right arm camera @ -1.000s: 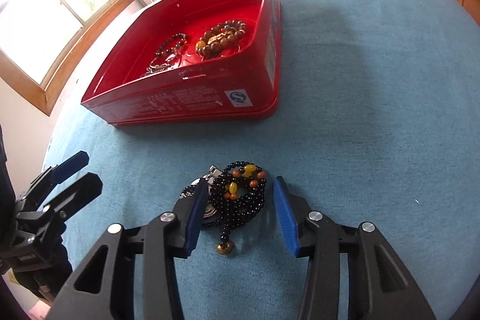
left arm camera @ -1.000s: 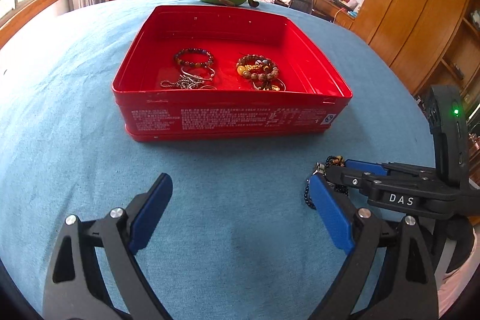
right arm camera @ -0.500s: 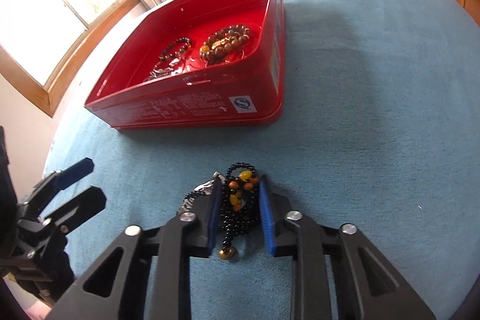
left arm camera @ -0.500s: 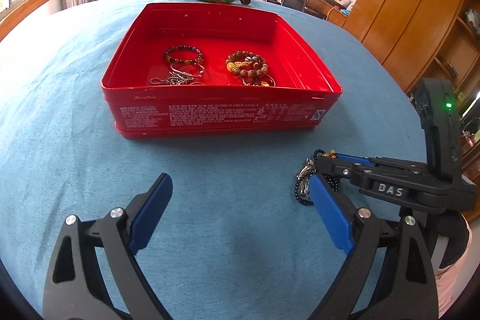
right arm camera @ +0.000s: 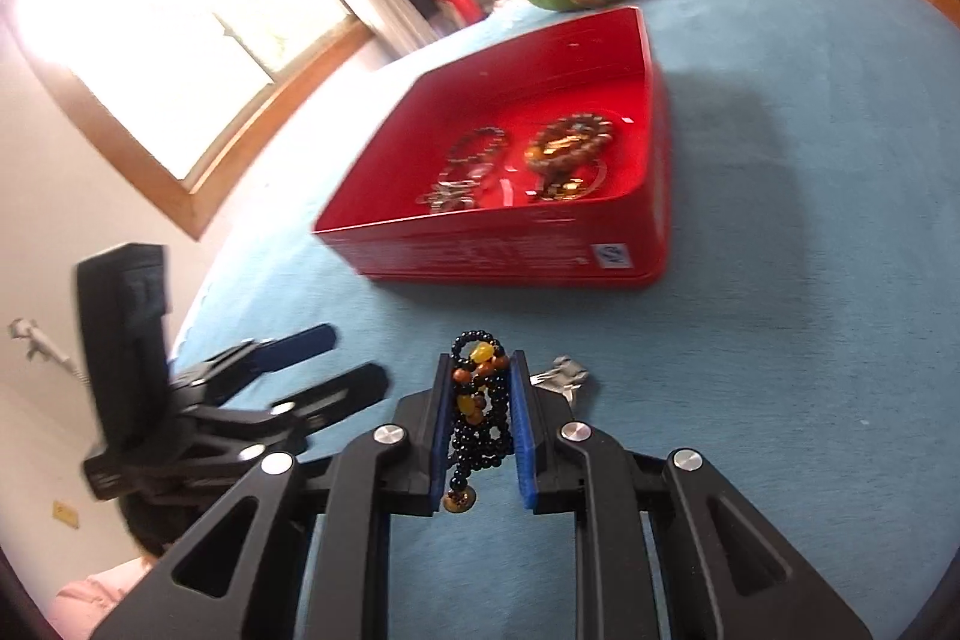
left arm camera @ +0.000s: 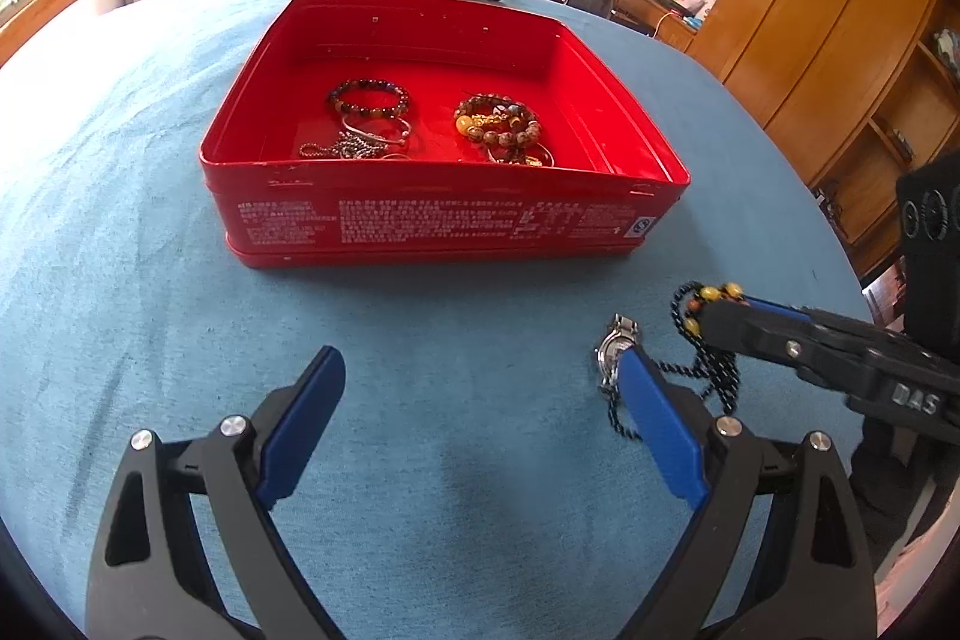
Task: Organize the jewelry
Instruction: 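Lift the black necklace with right tool while left grasps silver wristwatch, then drop the watch into tin with left tool while right drops black necklace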
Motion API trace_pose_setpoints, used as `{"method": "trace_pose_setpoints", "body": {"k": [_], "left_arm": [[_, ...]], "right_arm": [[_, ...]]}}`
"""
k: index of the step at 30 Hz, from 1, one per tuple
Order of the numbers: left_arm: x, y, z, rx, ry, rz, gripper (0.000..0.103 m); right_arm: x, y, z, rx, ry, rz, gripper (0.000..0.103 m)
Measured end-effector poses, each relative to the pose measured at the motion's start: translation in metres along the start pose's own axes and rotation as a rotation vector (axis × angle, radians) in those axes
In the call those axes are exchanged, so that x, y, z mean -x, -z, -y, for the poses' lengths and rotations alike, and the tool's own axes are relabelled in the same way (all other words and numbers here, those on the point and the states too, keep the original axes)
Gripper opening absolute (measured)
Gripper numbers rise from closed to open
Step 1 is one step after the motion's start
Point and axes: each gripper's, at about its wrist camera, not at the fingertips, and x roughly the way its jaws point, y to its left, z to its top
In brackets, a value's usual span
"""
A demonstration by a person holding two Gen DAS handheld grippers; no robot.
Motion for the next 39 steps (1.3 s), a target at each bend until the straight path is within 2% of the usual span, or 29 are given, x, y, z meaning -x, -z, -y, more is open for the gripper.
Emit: {"method": "trace_pose_setpoints", "body": {"k": [4,7,11,13,17,18,19,23,25,26,27,30,34,39], "left_arm": [[0.0,0.0,-0.002,0.007,-0.001,0.0,0.091],[-0.005,0.0,0.004,-0.003,0.006,-0.018,0.091],[-0.013,0.0,0.022,-0.06,-0.007,-0.036,0.09],[-0.02,0.001,0.036,-0.1,0.0,-0.045,0.081],[-0.04,0.002,0.061,-0.153,0.033,-0.117,0.075],[-0.044,0.003,0.064,-0.158,0.031,-0.126,0.068],[-0.048,0.003,0.068,-0.168,0.023,-0.135,0.06],[-0.062,0.004,0.076,-0.199,-0.021,-0.16,0.051],[-0.067,0.004,0.077,-0.209,-0.026,-0.168,0.039],[-0.068,0.004,0.078,-0.213,-0.012,-0.168,0.034],[-0.069,0.005,0.08,-0.217,0.021,-0.181,0.025],[-0.069,0.004,0.081,-0.218,0.025,-0.176,0.024],[-0.064,0.001,0.071,-0.176,0.077,-0.173,0.023],[-0.037,-0.004,0.062,-0.145,0.122,-0.104,0.023]], "right_arm": [[0.009,0.002,0.007,-0.019,0.045,0.019,0.018],[0.018,0.002,0.022,-0.05,0.166,0.047,0.018],[0.025,0.003,0.043,-0.097,0.258,0.057,0.018],[0.024,0.002,0.054,-0.114,0.283,0.055,0.018],[0.024,0.002,0.067,-0.145,0.278,0.049,0.018],[0.025,0.002,0.068,-0.147,0.275,0.049,0.018],[0.025,0.002,0.07,-0.15,0.271,0.049,0.018],[0.023,-0.001,0.075,-0.156,0.257,0.045,0.018],[0.023,-0.001,0.074,-0.155,0.252,0.044,0.018],[0.024,0.0,0.074,-0.155,0.25,0.045,0.018],[0.025,0.0,0.073,-0.156,0.248,0.046,0.018],[0.027,0.001,0.075,-0.162,0.239,0.048,0.018],[0.028,0.001,0.078,-0.175,0.223,0.051,0.018],[0.033,0.001,0.075,-0.169,0.19,0.071,0.018]]}}
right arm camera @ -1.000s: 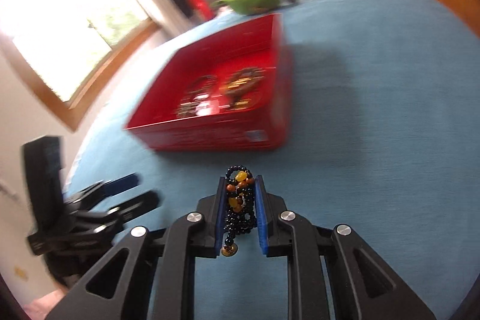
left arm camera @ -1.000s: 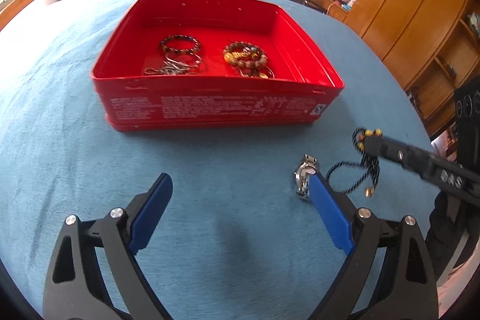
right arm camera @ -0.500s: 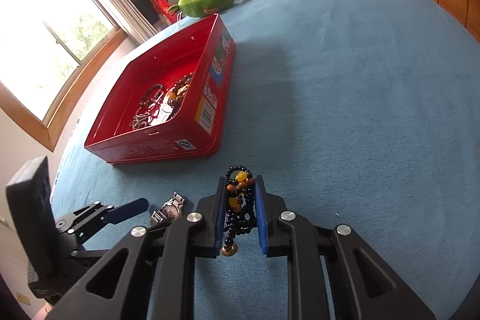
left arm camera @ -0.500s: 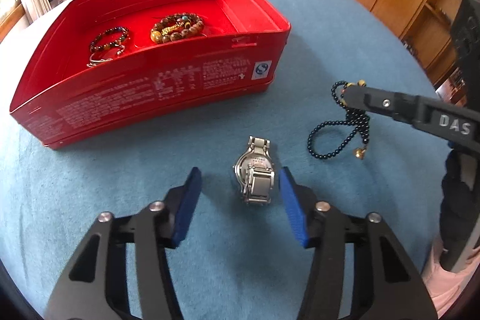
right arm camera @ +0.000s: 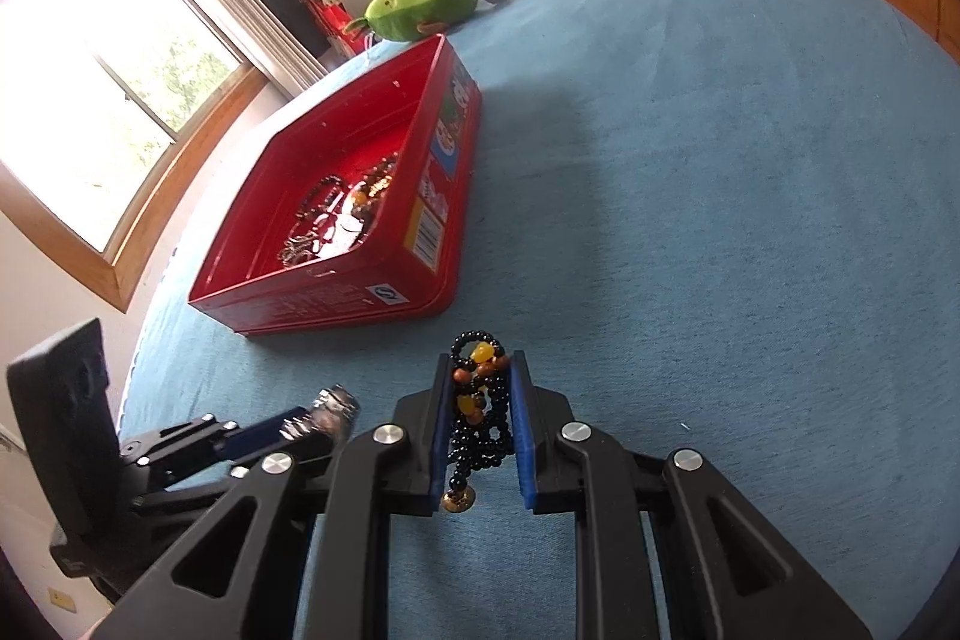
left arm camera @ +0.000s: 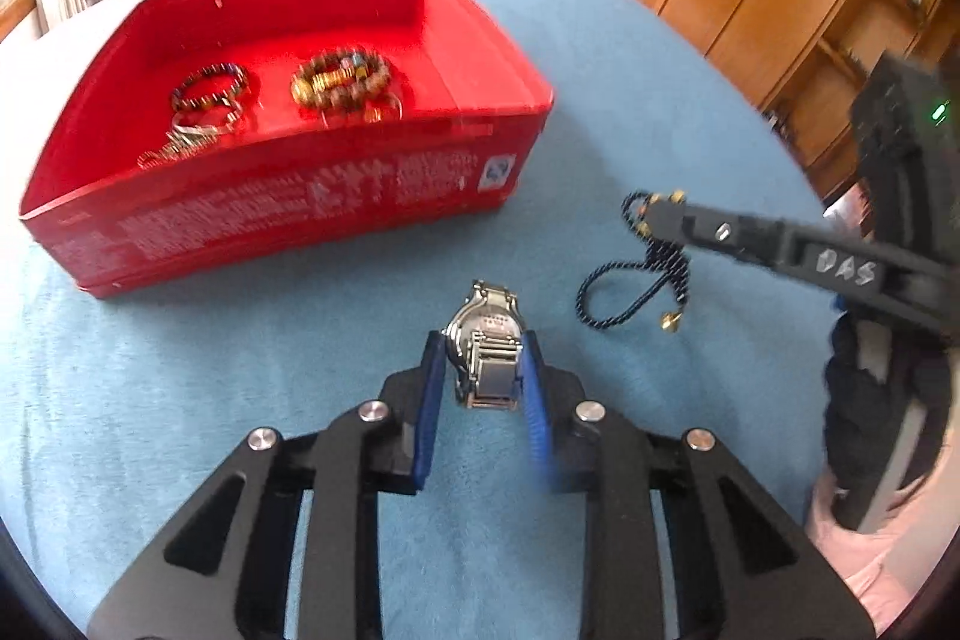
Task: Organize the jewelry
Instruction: 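Drop the watch into tin with left tool while right drops black necklace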
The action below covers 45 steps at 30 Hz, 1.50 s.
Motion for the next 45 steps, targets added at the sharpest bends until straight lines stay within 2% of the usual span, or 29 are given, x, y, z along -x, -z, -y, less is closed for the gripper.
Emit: {"method": "trace_pose_setpoints", "body": {"k": [8,13,19,25,31,38,45], "left_arm": [[0.055,-0.014,-0.006,0.03,0.048,0.118,0.023],[0.077,-0.032,-0.017,0.035,0.003,0.159,0.023],[0.089,-0.056,-0.034,0.05,-0.057,0.189,0.023],[0.079,-0.083,-0.06,0.089,-0.098,0.193,0.023],[0.058,-0.102,-0.089,0.136,-0.125,0.167,0.023],[0.024,-0.122,-0.111,0.163,-0.126,0.12,0.023],[-0.007,-0.135,-0.126,0.181,-0.132,0.075,0.024]], "right_arm": [[0.019,-0.004,-0.019,0.036,-0.076,0.029,0.018],[0.03,-0.017,-0.037,0.072,-0.081,0.041,0.018],[0.035,-0.048,-0.066,0.124,-0.092,0.053,0.018],[0.012,-0.083,-0.094,0.162,-0.11,0.051,0.018],[-0.04,-0.109,-0.1,0.153,-0.089,0.01,0.018],[-0.09,-0.123,-0.099,0.146,-0.042,-0.049,0.018],[-0.118,-0.13,-0.097,0.16,-0.007,-0.078,0.018]]}}
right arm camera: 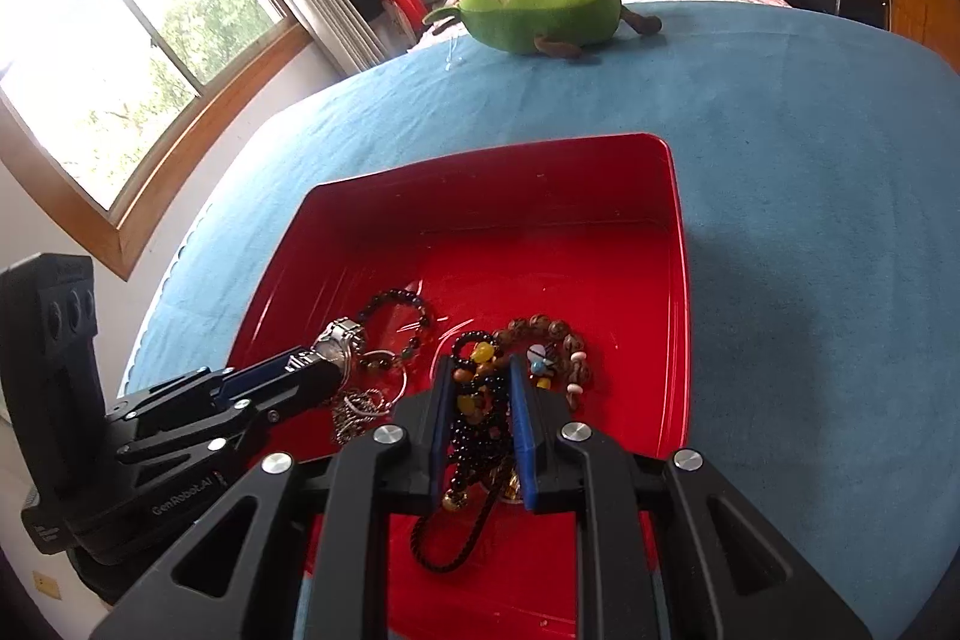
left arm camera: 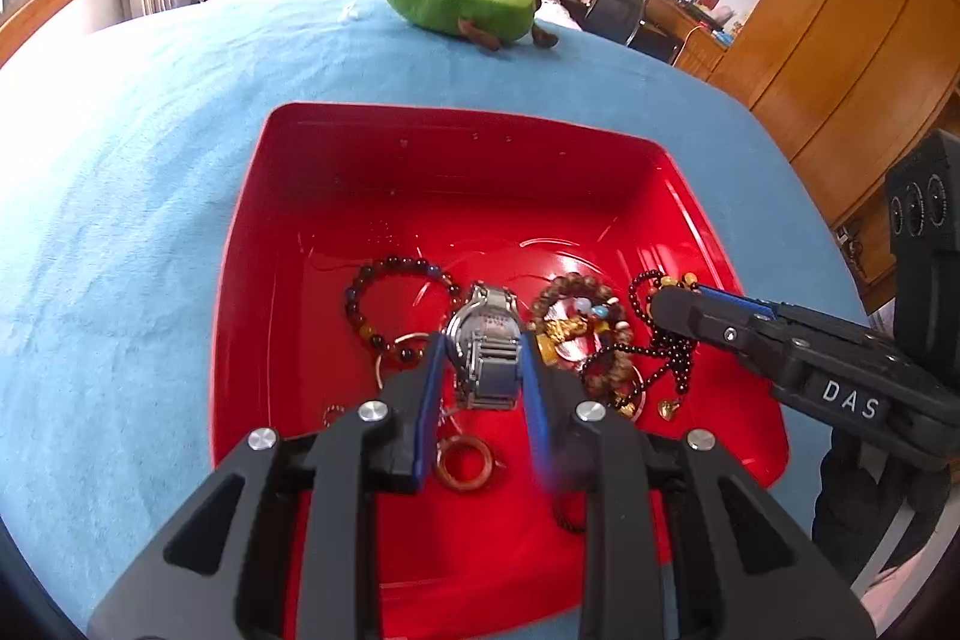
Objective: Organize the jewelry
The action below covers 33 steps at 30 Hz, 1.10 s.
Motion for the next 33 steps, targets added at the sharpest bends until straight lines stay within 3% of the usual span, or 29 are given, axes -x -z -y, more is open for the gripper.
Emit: {"method": "trace_pose_setpoints", "body": {"k": [2,4,5,11,15,24,29,33], "left_arm": [[-0.006,-0.003,-0.003,0.001,-0.007,-0.009,0.024],[-0.009,-0.004,-0.006,0.006,-0.007,-0.022,0.032],[-0.009,-0.003,-0.007,0.014,-0.006,-0.022,0.035],[0.018,0.0,-0.007,0.009,-0.016,0.049,0.043],[0.042,0.008,-0.003,-0.004,-0.065,0.111,0.05],[0.088,0.043,0.014,-0.032,-0.135,0.197,0.06],[0.107,0.065,0.023,-0.054,-0.153,0.223,0.061],[0.12,0.078,0.027,-0.068,-0.173,0.244,0.068]], "right_arm": [[-0.007,-0.003,0.0,0.009,0.013,-0.013,0.023],[-0.009,-0.002,0.0,0.018,0.041,-0.007,0.026],[-0.007,-0.001,-0.001,0.025,0.056,-0.006,0.036],[0.018,0.005,-0.001,0.026,0.06,0.059,0.037],[0.04,0.018,-0.007,0.051,0.098,0.099,0.037],[0.067,0.046,-0.015,0.078,0.124,0.126,0.04],[0.076,0.063,-0.025,0.094,0.139,0.127,0.047],[0.084,0.075,-0.032,0.094,0.158,0.133,0.054]]}}
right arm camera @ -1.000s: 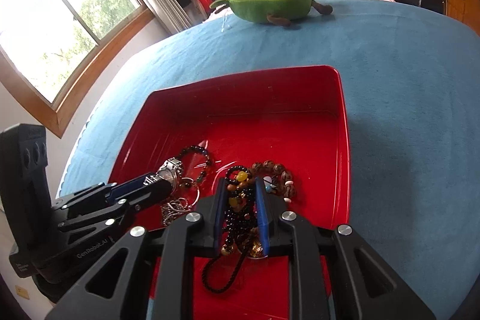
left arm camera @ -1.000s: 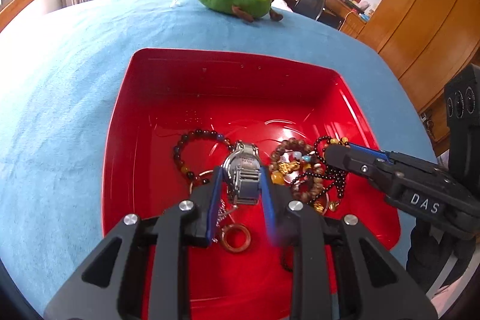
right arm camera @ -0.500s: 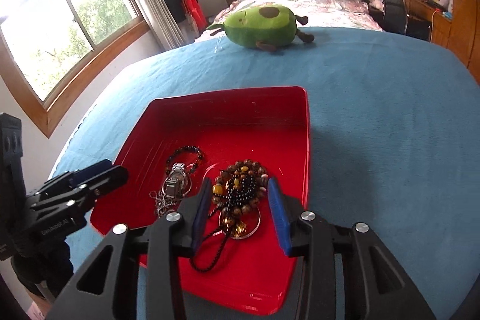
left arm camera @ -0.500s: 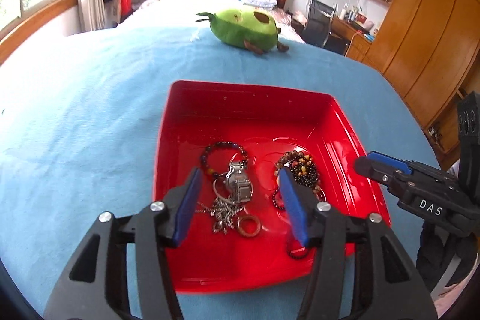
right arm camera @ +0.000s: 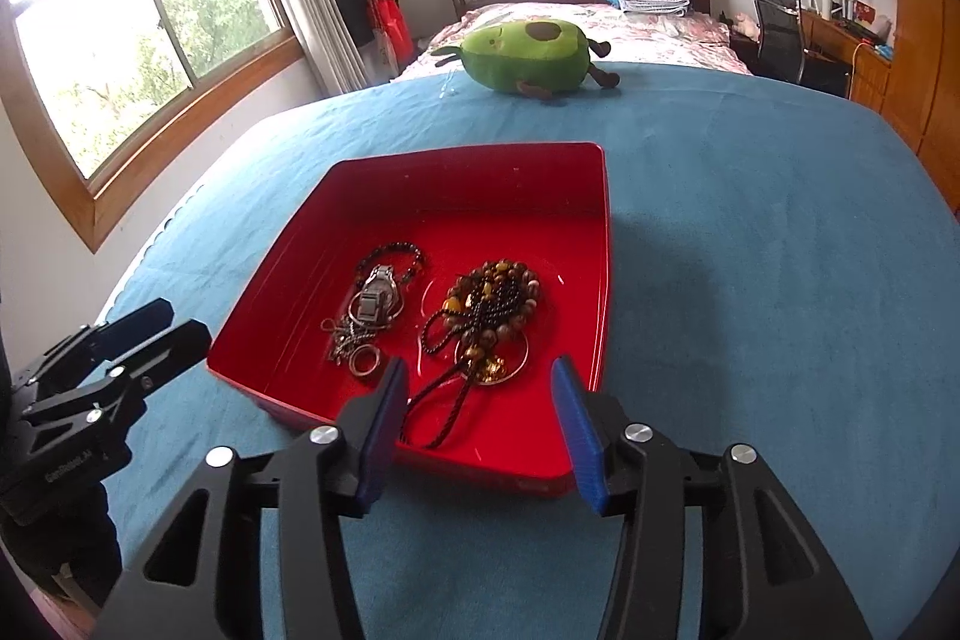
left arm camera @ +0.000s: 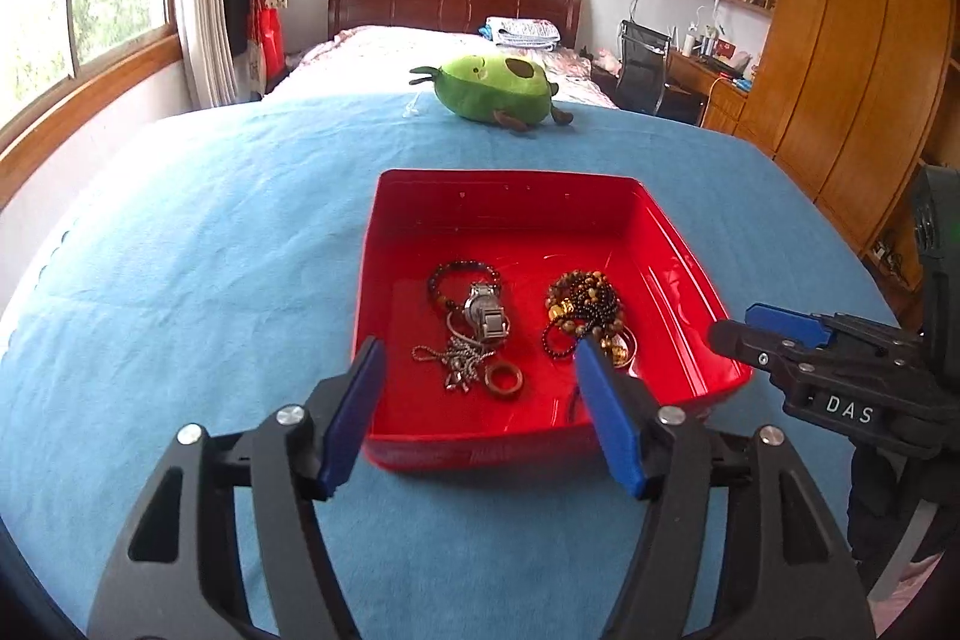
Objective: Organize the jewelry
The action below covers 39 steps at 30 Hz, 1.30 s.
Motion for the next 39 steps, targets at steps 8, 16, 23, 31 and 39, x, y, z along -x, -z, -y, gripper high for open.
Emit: {"method": "trace_pose_setpoints", "body": {"k": [8,16,23,31,39], "left_arm": [[0.025,0.018,-0.002,-0.003,-0.008,0.038,0.091],[0.029,0.033,-0.016,0.025,-0.052,0.009,0.099],[0.02,0.038,-0.029,0.047,-0.079,0.0,0.099],[0.009,0.04,-0.029,0.021,-0.08,-0.025,0.099],[0.007,0.041,-0.026,0.018,-0.076,-0.029,0.099]], "right_arm": [[0.017,0.015,-0.012,0.009,0.075,0.017,0.087],[0.023,0.028,-0.007,-0.023,0.09,-0.003,0.099],[0.021,0.034,-0.004,-0.018,0.091,-0.025,0.099],[0.018,0.037,-0.003,-0.022,0.103,-0.024,0.099],[0.014,0.038,-0.004,-0.011,0.11,-0.027,0.099]]}}
